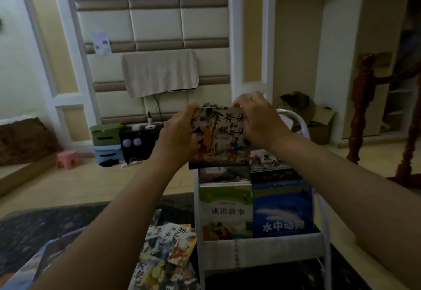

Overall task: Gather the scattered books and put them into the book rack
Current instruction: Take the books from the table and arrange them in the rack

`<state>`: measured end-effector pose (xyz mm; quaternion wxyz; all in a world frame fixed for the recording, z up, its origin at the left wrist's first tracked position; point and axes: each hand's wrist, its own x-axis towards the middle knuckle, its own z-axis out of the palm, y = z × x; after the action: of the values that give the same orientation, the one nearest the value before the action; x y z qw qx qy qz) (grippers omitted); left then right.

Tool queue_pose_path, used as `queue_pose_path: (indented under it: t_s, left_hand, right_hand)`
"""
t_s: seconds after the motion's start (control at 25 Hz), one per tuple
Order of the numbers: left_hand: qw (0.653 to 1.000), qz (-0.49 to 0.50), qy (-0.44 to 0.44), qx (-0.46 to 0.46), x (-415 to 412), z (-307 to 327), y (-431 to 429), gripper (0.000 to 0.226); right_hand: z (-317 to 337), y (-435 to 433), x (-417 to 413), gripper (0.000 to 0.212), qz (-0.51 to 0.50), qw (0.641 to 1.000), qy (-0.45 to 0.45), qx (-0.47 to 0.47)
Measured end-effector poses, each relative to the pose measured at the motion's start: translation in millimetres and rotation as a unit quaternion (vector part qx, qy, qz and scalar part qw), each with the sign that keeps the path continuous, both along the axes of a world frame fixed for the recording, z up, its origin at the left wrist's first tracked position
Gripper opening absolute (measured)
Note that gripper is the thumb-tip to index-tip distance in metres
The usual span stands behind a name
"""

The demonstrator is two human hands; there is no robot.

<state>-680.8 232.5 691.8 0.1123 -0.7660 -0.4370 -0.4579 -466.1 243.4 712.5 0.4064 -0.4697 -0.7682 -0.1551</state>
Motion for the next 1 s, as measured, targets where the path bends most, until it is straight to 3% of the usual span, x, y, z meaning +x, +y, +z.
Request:
queue_pose_path:
  t_s: [0.16,0.4,0.68,1.0]
  left_hand:
    - [0.998,0.036,0.048,-0.025,20,-11,24,0.040]
    - [0.984,0.137,0.108,-0.044,28,-54,60,0.026]
    - [0.945,0.234,0.228,-0.010,26,-94,76,0.036]
    - [0.912,0.256,0.320,-0.007,24,-109,85,0.035]
  right_hand:
    - [-18,22,16,0.029,-0.028,0.999,-0.037,-0.009]
    - [-60,43,23,0.030,-0.054,0.995,-0.086,-0.016]
    - [-93,64,20,0.029,-0.086,0.978,-0.190,0.020]
    - [-107,77,13,0.023,-0.114,0.962,-0.245,-0.045]
